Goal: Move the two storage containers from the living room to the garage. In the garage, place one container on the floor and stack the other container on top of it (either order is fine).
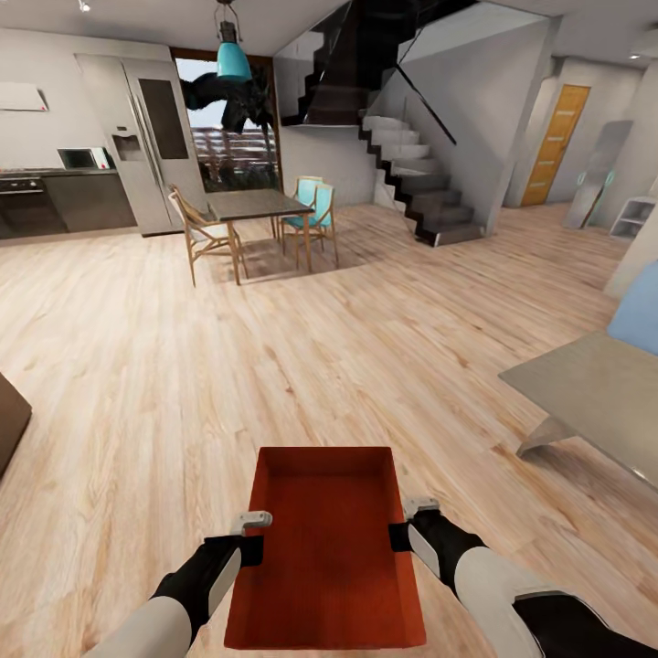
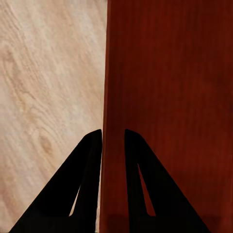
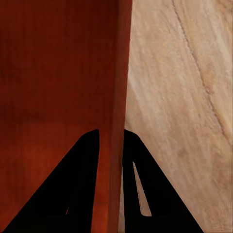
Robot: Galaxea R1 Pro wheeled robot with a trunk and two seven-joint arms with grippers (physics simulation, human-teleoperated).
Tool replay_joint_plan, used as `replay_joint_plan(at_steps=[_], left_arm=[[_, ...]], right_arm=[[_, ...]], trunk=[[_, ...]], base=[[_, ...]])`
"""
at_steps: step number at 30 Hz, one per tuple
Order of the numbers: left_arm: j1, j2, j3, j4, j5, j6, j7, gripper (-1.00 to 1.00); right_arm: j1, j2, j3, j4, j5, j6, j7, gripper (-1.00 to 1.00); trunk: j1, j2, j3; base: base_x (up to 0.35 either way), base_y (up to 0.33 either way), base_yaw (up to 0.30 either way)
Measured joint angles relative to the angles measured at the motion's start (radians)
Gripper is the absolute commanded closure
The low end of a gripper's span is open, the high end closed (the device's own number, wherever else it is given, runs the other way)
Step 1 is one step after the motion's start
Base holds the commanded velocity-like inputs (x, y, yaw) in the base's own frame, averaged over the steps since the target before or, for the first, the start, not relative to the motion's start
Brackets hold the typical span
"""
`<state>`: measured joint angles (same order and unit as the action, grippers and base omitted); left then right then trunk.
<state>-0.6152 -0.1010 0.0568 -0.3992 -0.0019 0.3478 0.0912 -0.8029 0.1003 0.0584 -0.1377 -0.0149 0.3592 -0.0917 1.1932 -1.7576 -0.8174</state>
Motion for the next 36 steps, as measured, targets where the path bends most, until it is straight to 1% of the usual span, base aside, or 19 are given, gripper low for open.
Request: replay_joint_plan(at_steps=[4,12,15,36], left_arm=[[0.000,0.000,0.000,0.000,0.000,0.000,0.000,1.00],[0.000,0.000,0.000,0.000,0.000,0.000,0.000,1.00],[0.001,0.000,0.000,0.000,0.000,0.000,0.000,1.00],[0.000,0.000,0.000,0.000,0.000,0.000,0.000,1.00]], right_arm=[[0.000,0.000,0.000,0.000,0.000,0.000,0.000,1.00],[0.000,0.000,0.000,0.000,0.000,0.001,0.000,1.00],[0.000,0.000,0.001,0.000,0.000,0.001,0.000,1.00],[0.000,0.000,0.000,0.000,0.000,0.000,0.000,1.00]], trunk=[[0.000,0.000,0.000],[0.000,0.000,0.000],[0.000,0.000,0.000],[0.000,0.000,0.000]], base=[[0.302,0.219,-0.062],[0.302,0.218,-0.221],[0.302,0.218,-0.122],[0.302,0.218,-0.006]])
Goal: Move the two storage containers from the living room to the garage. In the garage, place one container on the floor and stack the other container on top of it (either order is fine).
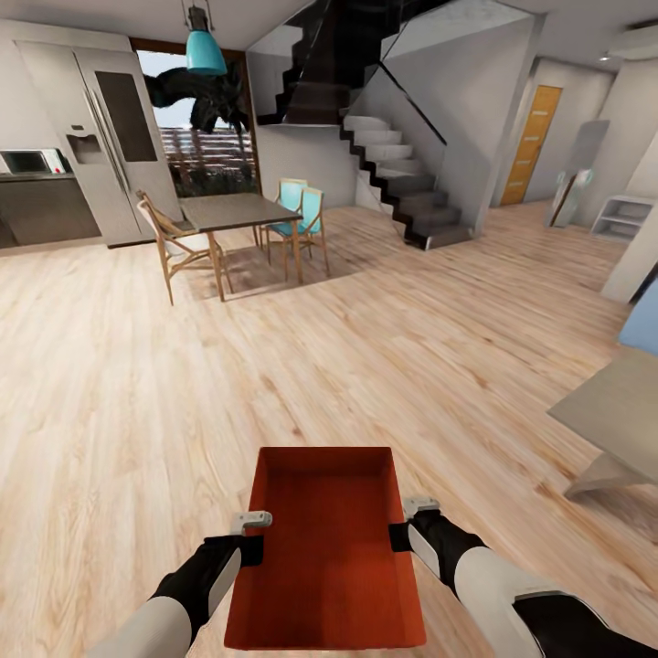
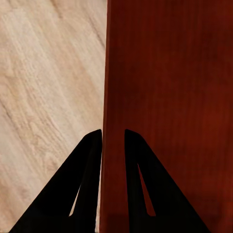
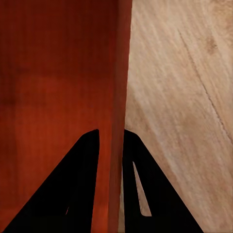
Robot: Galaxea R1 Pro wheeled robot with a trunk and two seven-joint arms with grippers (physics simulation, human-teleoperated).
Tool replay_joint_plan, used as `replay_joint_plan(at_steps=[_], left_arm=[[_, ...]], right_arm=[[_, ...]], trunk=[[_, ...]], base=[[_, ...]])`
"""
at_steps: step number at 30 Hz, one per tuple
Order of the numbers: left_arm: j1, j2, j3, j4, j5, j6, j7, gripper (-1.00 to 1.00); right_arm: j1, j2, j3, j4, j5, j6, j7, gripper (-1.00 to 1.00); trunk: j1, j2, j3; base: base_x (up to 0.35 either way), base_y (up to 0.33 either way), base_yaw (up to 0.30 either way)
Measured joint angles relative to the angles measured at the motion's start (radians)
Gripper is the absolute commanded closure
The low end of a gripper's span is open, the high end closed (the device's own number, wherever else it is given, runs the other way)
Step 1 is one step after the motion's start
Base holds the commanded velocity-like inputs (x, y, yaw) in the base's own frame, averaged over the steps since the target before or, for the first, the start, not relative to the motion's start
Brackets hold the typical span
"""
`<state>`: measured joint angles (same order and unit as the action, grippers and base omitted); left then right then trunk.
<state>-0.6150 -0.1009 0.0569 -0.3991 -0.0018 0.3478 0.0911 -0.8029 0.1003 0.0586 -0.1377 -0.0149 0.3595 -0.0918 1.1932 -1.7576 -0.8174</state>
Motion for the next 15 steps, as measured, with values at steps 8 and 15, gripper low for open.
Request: replay_joint_plan(at_steps=[8,15], left_arm=[[0.000,0.000,0.000,0.000,0.000,0.000,0.000,1.00],[0.000,0.000,0.000,0.001,0.000,0.000,0.000,1.00]], right_arm=[[0.000,0.000,0.000,0.000,0.000,0.000,0.000,1.00],[0.000,0.000,0.000,0.000,0.000,0.001,0.000,1.00]], trunk=[[0.000,0.000,0.000],[0.000,0.000,0.000]], base=[[0.302,0.217,-0.089],[0.303,0.216,-0.248]])
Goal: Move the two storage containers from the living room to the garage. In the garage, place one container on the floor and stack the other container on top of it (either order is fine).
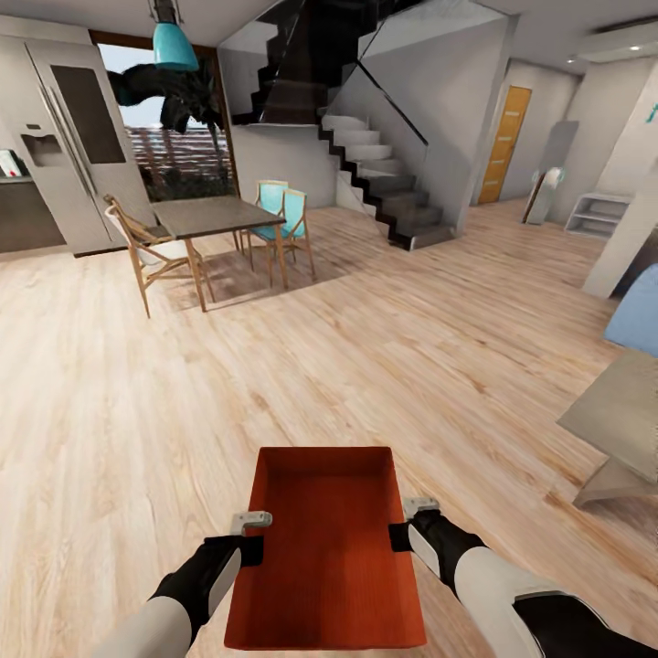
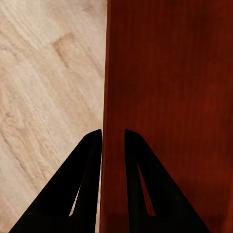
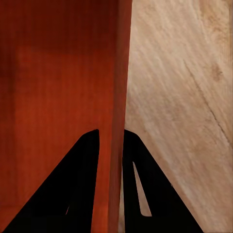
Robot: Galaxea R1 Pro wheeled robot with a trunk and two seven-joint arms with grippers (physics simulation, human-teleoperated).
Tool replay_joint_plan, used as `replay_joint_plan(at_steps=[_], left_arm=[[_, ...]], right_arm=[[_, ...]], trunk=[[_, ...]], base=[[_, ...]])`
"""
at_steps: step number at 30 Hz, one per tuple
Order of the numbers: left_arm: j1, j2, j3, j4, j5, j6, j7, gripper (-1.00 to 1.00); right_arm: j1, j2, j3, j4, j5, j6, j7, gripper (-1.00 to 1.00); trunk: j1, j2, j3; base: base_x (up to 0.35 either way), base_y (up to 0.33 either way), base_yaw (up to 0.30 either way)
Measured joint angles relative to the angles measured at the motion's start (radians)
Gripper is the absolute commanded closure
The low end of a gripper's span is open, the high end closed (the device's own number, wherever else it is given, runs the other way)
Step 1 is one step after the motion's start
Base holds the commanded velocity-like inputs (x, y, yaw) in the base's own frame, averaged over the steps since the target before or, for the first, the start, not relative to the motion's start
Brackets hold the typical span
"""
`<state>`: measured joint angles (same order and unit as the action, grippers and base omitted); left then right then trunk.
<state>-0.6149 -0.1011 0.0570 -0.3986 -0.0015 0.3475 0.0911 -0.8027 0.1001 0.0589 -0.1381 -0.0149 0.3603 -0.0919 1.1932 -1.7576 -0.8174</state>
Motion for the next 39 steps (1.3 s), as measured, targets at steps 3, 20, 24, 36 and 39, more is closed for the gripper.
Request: replay_joint_plan(at_steps=[3,20,24,36,39], left_arm=[[0.000,0.000,0.000,0.000,0.000,0.000,0.000,1.00],[0.000,0.000,0.000,0.000,0.000,0.000,0.000,1.00],[0.000,0.000,0.000,0.000,0.000,0.000,0.000,1.00],[0.000,0.000,0.000,0.000,0.000,0.000,0.000,1.00],[0.000,0.000,0.000,0.000,0.000,0.000,0.000,1.00]], right_arm=[[0.000,0.000,0.000,0.000,0.000,0.000,0.000,1.00],[0.000,0.000,0.000,0.000,0.000,-0.001,0.000,1.00],[0.000,0.000,0.000,0.000,0.000,-0.001,0.000,1.00],[0.000,0.000,0.000,0.000,0.000,0.000,0.000,1.00],[0.000,0.000,0.000,0.000,0.000,0.001,-0.001,1.00]], trunk=[[0.000,0.000,0.000],[0.000,0.000,0.000],[0.000,0.000,0.000],[0.000,0.000,0.000],[0.000,0.000,0.000]], base=[[0.312,0.195,-0.263],[0.339,0.113,-0.265],[0.346,0.082,-0.265],[0.346,0.080,-0.265],[0.346,0.080,-0.265]])
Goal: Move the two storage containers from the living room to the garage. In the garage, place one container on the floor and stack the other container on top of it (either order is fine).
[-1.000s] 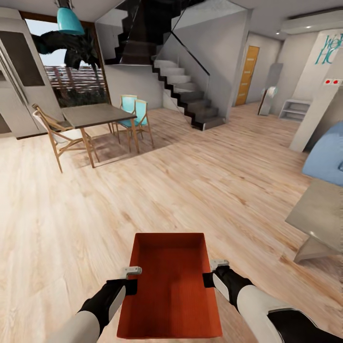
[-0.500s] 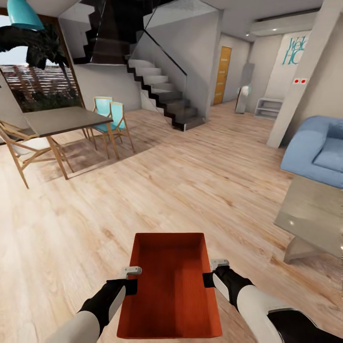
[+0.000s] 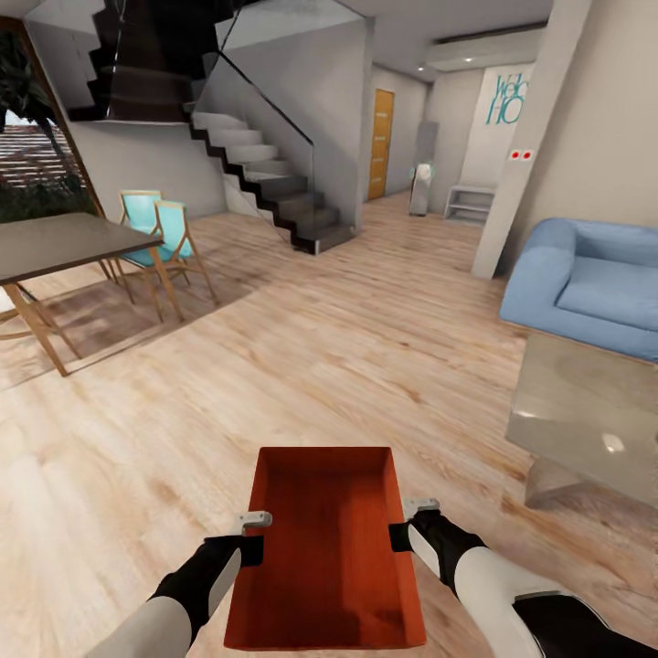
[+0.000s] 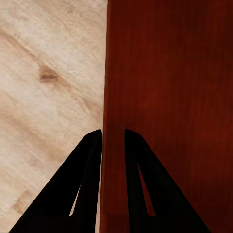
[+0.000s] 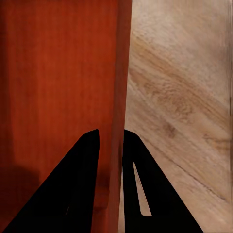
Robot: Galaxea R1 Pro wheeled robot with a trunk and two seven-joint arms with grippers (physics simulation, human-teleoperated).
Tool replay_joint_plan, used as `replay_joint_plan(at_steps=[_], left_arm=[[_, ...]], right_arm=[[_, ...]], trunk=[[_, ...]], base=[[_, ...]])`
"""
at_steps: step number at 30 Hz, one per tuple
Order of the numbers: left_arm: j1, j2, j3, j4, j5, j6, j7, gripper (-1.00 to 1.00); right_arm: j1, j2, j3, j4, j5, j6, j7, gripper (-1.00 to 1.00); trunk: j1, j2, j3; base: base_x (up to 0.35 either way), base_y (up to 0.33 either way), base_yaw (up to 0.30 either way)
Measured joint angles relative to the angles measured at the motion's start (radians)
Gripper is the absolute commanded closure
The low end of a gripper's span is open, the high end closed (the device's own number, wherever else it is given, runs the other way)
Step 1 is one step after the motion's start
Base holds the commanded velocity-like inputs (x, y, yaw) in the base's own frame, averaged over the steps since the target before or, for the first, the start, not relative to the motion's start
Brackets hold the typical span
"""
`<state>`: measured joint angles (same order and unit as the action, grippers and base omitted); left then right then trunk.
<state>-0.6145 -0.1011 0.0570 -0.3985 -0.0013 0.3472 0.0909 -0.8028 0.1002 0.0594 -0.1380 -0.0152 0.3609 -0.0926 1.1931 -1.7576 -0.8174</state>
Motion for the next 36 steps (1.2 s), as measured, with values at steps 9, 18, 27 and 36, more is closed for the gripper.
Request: replay_joint_plan(at_steps=[9,18,27,36], left_arm=[[-0.001,0.000,0.000,0.000,-0.001,0.000,0.000,1.00],[0.000,0.000,0.000,-0.001,0.000,0.000,0.000,1.00],[0.000,0.000,0.000,-0.001,0.000,0.000,0.000,1.00],[-0.001,0.000,0.000,0.000,-0.001,0.000,0.000,1.00]], right_arm=[[0.000,0.000,-0.001,0.000,0.000,-0.001,0.000,1.00],[0.000,0.000,0.000,0.001,0.000,0.000,0.000,1.00],[0.000,0.000,0.000,0.000,0.000,0.000,0.000,1.00],[0.000,0.000,-0.001,0.000,0.000,-0.001,0.000,1.00]], trunk=[[0.000,0.000,0.000],[0.000,0.000,-0.004],[0.000,0.000,-0.008],[0.000,0.000,-0.006]], base=[[0.346,0.088,-0.165],[0.346,0.113,0.218],[0.346,0.116,0.142],[0.346,0.116,-0.183]])
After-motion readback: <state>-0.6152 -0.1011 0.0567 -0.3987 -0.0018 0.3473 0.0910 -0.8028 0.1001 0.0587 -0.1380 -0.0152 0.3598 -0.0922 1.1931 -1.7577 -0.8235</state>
